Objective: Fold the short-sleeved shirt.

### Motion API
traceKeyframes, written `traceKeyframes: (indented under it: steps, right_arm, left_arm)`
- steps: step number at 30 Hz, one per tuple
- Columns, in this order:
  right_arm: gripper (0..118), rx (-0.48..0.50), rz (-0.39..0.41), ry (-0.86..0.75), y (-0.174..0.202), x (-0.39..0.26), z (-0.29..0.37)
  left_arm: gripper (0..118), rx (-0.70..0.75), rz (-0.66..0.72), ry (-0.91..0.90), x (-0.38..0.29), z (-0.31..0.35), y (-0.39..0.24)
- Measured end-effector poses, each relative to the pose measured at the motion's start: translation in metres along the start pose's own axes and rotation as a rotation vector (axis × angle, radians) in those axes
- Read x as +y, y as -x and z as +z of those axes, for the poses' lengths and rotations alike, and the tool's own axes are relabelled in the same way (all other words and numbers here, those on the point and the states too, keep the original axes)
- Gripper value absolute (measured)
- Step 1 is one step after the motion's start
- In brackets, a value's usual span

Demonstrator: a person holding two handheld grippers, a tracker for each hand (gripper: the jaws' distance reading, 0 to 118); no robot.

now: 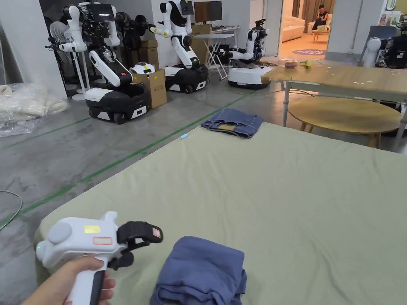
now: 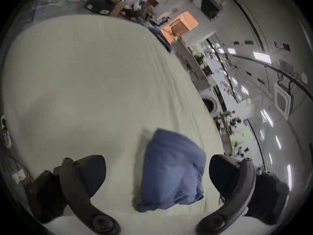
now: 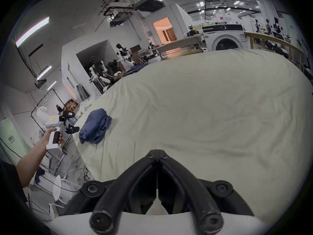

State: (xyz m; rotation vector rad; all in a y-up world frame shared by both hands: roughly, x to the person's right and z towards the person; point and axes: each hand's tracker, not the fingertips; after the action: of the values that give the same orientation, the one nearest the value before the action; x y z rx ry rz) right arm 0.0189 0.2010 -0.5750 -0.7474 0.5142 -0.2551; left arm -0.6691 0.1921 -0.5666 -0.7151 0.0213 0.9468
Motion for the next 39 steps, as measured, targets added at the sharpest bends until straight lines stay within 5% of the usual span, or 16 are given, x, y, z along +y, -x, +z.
traceKeyframes:
  steps: [3, 4, 5, 6, 7, 12, 20, 27, 39]
  right_arm:
    - [0, 0.001, 0.002, -0.022, 0.002, 0.000, 0.010]
    - [0, -0.003, 0.004, -0.030, 0.002, 0.001, 0.014]
    - [0, -0.010, 0.008, -0.040, 0.001, 0.002, 0.020]
    - [0, -0.022, 0.014, -0.055, 0.001, 0.004, 0.027]
    - [0, -0.043, 0.019, -0.075, 0.001, 0.006, 0.034]
    - [0, -0.262, 0.060, -0.172, -0.010, 0.034, 0.078]
    - [0, -0.429, 0.182, -0.376, -0.023, 0.111, 0.143]
    - [0, -0.467, 0.229, -0.529, -0.024, 0.157, 0.180]
    - [3, -0.460, 0.243, -0.605, -0.032, 0.170, 0.209]
  left_arm:
    - [114, 0.035, 0.016, -0.025, -0.005, 0.023, -0.005]
    - [97, 0.052, -0.006, -0.035, -0.011, 0.026, -0.013]
    - [62, 0.113, -0.070, -0.038, -0.018, 0.028, -0.025]
    - [11, 0.189, -0.125, -0.035, -0.029, 0.024, -0.043]
    - [0, 0.282, -0.191, -0.039, -0.040, 0.019, -0.058]
    - [0, 0.248, -0.496, -0.120, -0.107, -0.008, -0.168]
    - [0, 0.086, -0.914, -0.394, -0.222, -0.018, -0.367]
    - [0, 0.061, -0.961, -0.476, -0.256, -0.042, -0.457]
    - [0, 0.012, -1.039, -0.558, -0.283, -0.022, -0.498]
